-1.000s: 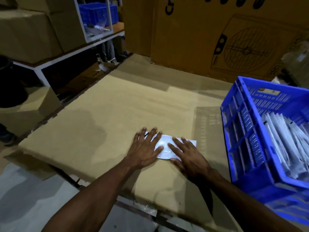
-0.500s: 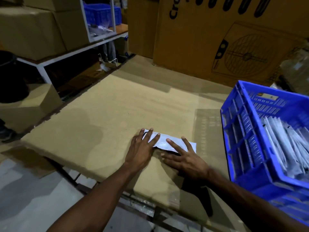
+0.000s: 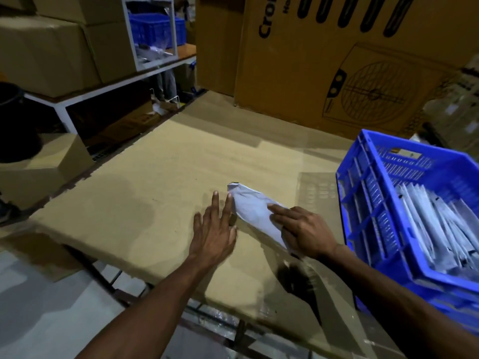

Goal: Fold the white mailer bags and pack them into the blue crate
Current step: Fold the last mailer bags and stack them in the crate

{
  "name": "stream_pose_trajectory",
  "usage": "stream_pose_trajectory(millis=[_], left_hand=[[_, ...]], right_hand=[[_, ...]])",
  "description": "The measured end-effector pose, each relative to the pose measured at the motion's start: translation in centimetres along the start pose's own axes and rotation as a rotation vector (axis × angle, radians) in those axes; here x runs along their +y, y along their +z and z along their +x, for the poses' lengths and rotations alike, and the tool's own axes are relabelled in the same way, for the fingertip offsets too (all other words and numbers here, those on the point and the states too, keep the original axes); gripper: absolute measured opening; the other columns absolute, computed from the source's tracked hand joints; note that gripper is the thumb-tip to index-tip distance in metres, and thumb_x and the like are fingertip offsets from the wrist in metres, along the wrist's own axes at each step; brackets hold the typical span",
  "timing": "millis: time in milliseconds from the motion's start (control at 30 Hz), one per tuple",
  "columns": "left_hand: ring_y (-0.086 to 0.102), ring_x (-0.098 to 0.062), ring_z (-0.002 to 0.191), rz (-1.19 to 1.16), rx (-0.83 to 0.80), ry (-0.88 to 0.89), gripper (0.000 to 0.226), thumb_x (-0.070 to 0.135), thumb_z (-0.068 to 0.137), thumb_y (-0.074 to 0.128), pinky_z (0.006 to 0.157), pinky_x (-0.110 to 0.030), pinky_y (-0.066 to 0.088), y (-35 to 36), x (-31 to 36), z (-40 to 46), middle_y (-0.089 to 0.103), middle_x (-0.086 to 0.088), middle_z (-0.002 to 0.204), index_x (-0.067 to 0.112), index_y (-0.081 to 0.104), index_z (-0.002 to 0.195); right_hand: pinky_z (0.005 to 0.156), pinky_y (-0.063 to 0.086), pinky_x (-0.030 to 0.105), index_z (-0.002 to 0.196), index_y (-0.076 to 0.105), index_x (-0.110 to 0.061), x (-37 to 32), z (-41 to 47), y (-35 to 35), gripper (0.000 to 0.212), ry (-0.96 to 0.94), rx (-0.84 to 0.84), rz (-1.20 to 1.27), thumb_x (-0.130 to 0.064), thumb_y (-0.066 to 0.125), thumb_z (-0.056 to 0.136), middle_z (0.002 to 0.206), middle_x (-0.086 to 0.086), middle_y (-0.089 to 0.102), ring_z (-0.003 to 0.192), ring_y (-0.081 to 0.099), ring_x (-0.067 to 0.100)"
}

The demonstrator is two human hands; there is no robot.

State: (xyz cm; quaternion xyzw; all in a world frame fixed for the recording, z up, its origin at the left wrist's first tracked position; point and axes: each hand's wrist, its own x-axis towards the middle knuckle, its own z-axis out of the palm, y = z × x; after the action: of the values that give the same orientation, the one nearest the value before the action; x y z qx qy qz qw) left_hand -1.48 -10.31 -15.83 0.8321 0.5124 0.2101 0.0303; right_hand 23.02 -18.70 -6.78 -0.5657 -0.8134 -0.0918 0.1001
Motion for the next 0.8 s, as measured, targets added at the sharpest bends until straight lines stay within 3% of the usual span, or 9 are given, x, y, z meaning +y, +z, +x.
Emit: stream_pose_trajectory(millis=[100, 167, 333, 433, 567, 633, 700, 800], left_hand=[[0.042, -0.037, 0.137, 0.061, -0.072, 0.011, 0.078, 0.048, 0.093, 0.04, 0.108, -0.062, 0.033, 0.4, -0.1, 0.0, 0.01, -0.018, 0.167, 0.025, 0.01, 0.162], [0.037, -0.037, 0.142, 0.063, -0.136, 0.0, 0.071, 0.054, 0.095, 0.033, 0.111, -0.064, 0.027, 0.3, 0.0, 0.3, 0.012, -0.014, 0.168, 0.031, 0.018, 0.16], [0.01, -0.03, 0.154, 0.06, -0.238, -0.014, 0.073, 0.065, 0.094, 0.014, 0.116, -0.064, 0.016, -0.2, 0.1, 0.6, 0.001, -0.007, 0.17, 0.035, 0.011, 0.161], [0.022, -0.029, 0.152, 0.053, -0.178, 0.017, 0.072, 0.061, 0.097, 0.02, 0.111, -0.063, 0.028, -0.7, 0.1, 0.6, 0.022, -0.008, 0.166, 0.024, 0.031, 0.157], [0.039, -0.026, 0.145, 0.106, -0.097, 0.24, 0.064, 0.052, 0.1, 0.031, 0.114, -0.057, 0.034, -0.6, 0.3, 0.6, 0.044, -0.009, 0.156, 0.011, 0.053, 0.144], [0.042, -0.025, 0.143, 0.131, -0.122, 0.324, 0.063, 0.051, 0.1, 0.031, 0.115, -0.053, 0.03, 0.0, 0.3, 0.7, 0.049, -0.008, 0.152, 0.011, 0.056, 0.142], [0.046, -0.029, 0.14, 0.118, -0.179, 0.316, 0.063, 0.053, 0.098, 0.031, 0.114, -0.053, 0.03, 0.3, 0.3, 0.6, 0.053, -0.005, 0.149, 0.015, 0.057, 0.142], [0.036, -0.033, 0.146, 0.06, -0.252, 0.239, 0.069, 0.06, 0.097, 0.02, 0.119, -0.053, 0.026, 0.3, 0.4, 0.3, 0.042, -0.001, 0.157, 0.026, 0.044, 0.152]], right_hand=[[0.062, 0.057, 0.039, 0.119, 0.062, -0.028, 1.8, 0.8, -0.2, 0.042, 0.078, -0.087, -0.104, -0.027, 0.039, 0.084, 0.142, -0.009, 0.056, 0.102, 0.064, 0.028], [0.078, 0.057, 0.042, 0.121, 0.065, -0.022, 2.9, 1.6, 0.3, 0.044, 0.114, -0.202, -0.18, -0.032, 0.037, 0.088, 0.134, -0.001, 0.062, 0.115, 0.061, 0.032], [0.094, 0.043, 0.046, 0.134, 0.049, -0.018, 0.0, 3.1, 3.3, 0.049, 0.263, -0.263, -0.037, -0.044, 0.024, 0.1, 0.134, 0.003, 0.057, 0.127, 0.049, 0.03], [0.093, 0.045, 0.048, 0.138, 0.046, -0.014, -2.3, 2.9, 4.6, 0.049, 0.215, -0.275, 0.004, -0.035, 0.027, 0.098, 0.139, 0.009, 0.054, 0.128, 0.05, 0.033], [0.096, 0.05, 0.05, 0.134, 0.058, -0.008, -3.3, 1.4, 5.5, 0.057, 0.076, -0.28, 0.126, -0.027, 0.035, 0.086, 0.139, 0.011, 0.059, 0.126, 0.057, 0.036], [0.108, 0.042, 0.05, 0.143, 0.051, -0.01, -4.3, 0.8, 5.6, 0.061, 0.116, -0.254, 0.206, -0.036, 0.028, 0.093, 0.148, 0.007, 0.051, 0.137, 0.047, 0.03], [0.119, 0.023, 0.049, 0.154, 0.032, -0.017, -5.0, 0.3, 6.0, 0.071, 0.233, -0.284, 0.235, -0.054, 0.01, 0.098, 0.16, -0.002, 0.031, 0.149, 0.026, 0.017], [0.12, 0.019, 0.051, 0.154, 0.032, -0.018, -5.9, -0.2, 7.3, 0.074, 0.291, -0.225, 0.175, -0.061, 0.005, 0.1, 0.161, -0.003, 0.03, 0.149, 0.025, 0.015]])
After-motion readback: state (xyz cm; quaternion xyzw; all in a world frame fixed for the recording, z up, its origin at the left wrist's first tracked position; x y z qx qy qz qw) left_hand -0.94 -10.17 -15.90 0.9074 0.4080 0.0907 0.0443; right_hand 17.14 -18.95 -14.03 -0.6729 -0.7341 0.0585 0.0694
